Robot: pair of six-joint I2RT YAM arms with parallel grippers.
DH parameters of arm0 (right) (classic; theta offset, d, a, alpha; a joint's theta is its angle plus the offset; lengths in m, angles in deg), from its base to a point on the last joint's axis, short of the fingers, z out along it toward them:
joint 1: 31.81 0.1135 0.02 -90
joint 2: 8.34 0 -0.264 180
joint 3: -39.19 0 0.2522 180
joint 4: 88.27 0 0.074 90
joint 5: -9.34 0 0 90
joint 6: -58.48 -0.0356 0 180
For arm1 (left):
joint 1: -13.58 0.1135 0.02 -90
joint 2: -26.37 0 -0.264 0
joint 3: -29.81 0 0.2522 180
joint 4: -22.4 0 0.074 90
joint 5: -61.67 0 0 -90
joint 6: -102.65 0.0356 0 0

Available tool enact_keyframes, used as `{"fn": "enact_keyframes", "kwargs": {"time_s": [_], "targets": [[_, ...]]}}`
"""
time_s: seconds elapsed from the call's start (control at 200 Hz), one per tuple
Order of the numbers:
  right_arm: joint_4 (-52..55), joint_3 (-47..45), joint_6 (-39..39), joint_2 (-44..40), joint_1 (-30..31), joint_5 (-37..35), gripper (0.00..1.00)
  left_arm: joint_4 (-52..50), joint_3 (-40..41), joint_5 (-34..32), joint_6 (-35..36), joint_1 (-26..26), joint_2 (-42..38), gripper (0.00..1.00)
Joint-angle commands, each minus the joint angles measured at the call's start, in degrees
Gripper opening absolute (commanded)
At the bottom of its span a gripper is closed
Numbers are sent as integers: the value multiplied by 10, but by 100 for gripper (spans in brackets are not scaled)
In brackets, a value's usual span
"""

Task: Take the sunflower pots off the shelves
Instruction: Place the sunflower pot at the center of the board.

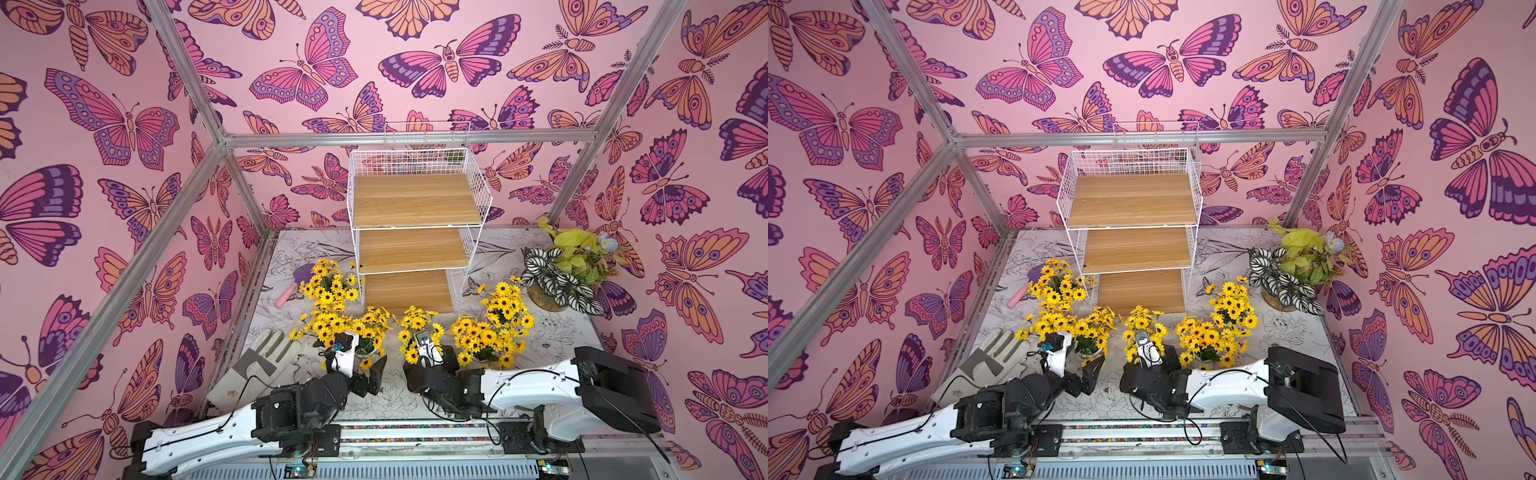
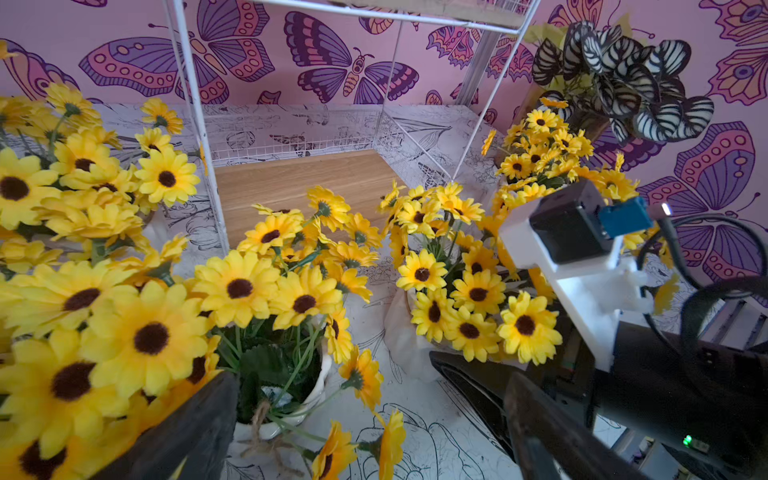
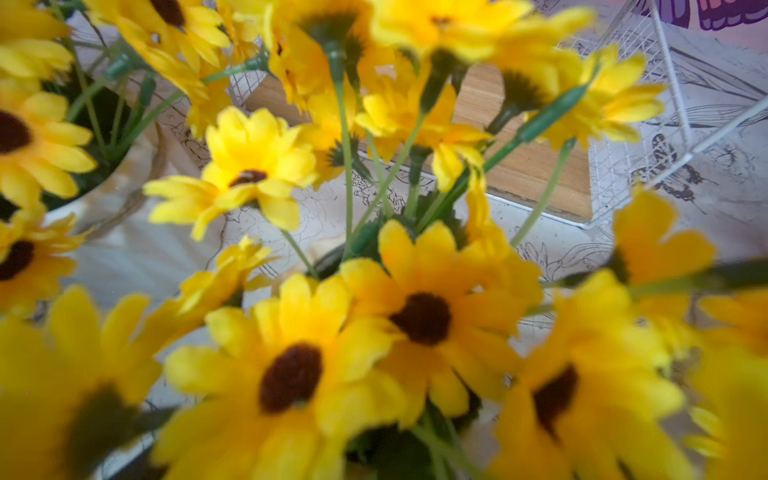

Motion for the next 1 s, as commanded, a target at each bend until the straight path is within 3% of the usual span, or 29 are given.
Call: {"fn": "enact_keyframes", "kwargs": {"time_s": [0.0, 0.366, 0.556, 0.721, 0.796, 0.911, 0.991], "targets": [[91, 17, -26, -20, 10, -7, 99, -19, -15, -28, 12, 4, -2, 100], [189, 26, -21, -104, 62, 48, 99, -45, -38, -111, 14, 4, -19, 100], [249, 51, -9, -181, 83, 82, 99, -50, -66, -199, 46, 4, -6, 100], [313, 64, 30, -300, 83, 70, 99, -35, -80, -327, 76, 4, -7, 100], [341, 65, 52, -372, 82, 23, 99, 25, -72, -371, 138, 6, -17, 100], [395, 74, 70, -466, 81, -40, 99, 201, -39, -399, 298, 35, -33, 100], [434, 91, 89, -508, 81, -85, 99, 216, -41, -389, 305, 88, -47, 100]]}}
